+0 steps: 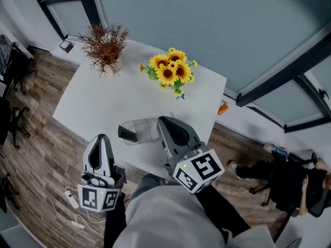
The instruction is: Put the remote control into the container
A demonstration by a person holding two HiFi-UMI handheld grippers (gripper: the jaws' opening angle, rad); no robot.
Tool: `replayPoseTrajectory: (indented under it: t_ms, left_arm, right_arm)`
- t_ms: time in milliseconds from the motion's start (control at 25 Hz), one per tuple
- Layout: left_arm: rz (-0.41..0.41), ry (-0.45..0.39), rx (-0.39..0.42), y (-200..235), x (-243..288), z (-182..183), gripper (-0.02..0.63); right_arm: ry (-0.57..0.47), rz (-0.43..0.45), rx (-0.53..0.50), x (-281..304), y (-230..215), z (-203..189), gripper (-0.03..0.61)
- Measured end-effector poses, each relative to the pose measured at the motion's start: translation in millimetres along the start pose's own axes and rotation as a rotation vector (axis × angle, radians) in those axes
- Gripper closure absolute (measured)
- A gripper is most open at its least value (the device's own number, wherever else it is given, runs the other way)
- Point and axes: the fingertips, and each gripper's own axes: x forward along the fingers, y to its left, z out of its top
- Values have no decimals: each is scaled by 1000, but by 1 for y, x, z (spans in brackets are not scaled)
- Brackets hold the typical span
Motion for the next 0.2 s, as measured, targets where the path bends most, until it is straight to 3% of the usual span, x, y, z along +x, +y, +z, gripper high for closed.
replayPoseTrajectory:
  t_ms: [200]
  left_arm:
    - [-1,6,1,1,0,-2,606]
  right_arm:
    - [3,-9,1,-1,-3,-2,574]
